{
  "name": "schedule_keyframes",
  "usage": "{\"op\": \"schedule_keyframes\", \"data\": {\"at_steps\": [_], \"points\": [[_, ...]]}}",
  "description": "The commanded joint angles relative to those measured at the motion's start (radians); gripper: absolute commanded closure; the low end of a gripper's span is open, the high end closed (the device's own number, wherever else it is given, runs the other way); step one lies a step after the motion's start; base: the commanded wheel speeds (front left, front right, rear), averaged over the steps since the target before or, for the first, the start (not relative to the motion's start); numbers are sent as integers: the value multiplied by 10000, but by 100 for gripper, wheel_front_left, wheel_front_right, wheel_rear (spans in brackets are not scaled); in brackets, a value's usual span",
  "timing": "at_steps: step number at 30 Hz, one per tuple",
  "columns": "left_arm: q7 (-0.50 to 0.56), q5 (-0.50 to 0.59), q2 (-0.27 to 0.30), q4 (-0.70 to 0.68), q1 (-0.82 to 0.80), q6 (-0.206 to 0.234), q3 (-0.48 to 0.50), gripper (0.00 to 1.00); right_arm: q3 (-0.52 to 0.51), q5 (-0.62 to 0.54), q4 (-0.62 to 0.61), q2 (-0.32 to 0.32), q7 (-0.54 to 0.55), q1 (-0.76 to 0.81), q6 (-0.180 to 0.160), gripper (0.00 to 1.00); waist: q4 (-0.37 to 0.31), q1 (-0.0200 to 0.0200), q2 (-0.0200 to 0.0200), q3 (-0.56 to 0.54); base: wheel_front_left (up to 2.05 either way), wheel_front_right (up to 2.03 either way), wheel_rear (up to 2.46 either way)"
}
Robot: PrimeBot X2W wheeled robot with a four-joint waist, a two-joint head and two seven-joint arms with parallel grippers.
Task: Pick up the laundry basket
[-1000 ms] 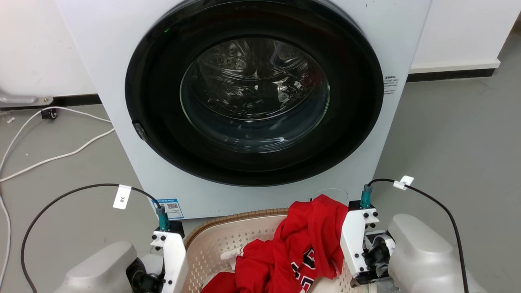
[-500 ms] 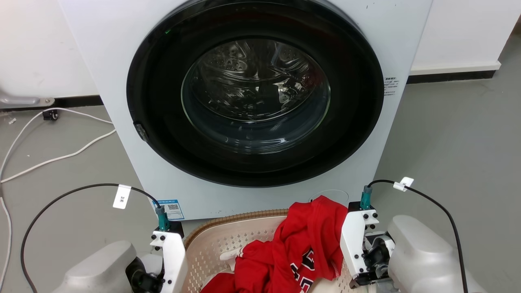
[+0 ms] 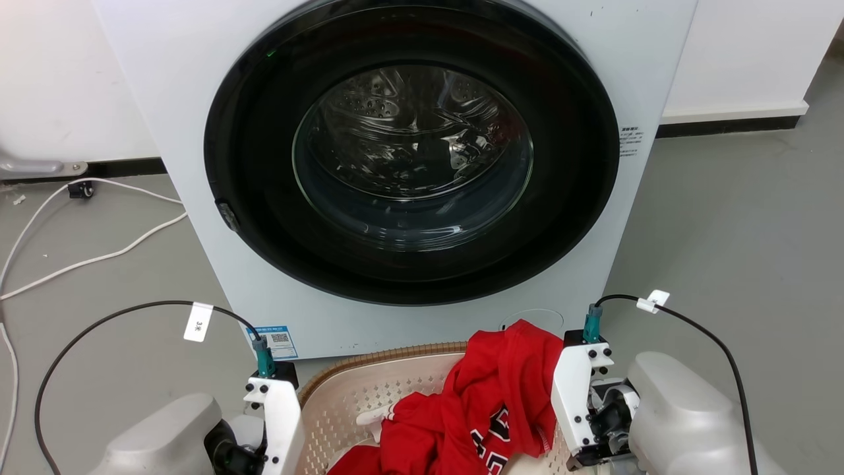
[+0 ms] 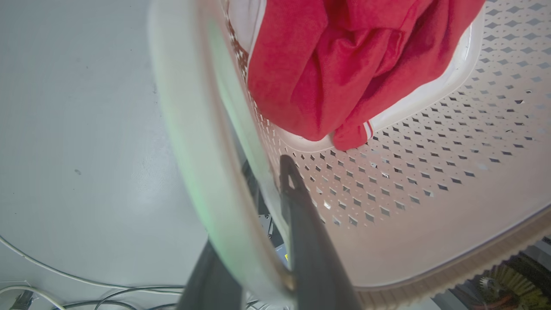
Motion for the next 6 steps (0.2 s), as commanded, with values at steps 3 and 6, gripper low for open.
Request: {"op": "schedule_keyframes", "data": {"at_steps": [3, 6], "points": [[76, 116, 315, 213, 218, 28, -101, 100, 58, 23, 79, -377, -49, -225, -7, 100, 11, 0, -1, -21, 0, 0, 0], [69, 112, 299, 217, 219, 28, -103, 100, 113, 72, 89, -377, -45, -238, -7, 100, 16, 0, -1, -35, 0, 0, 0]]}}
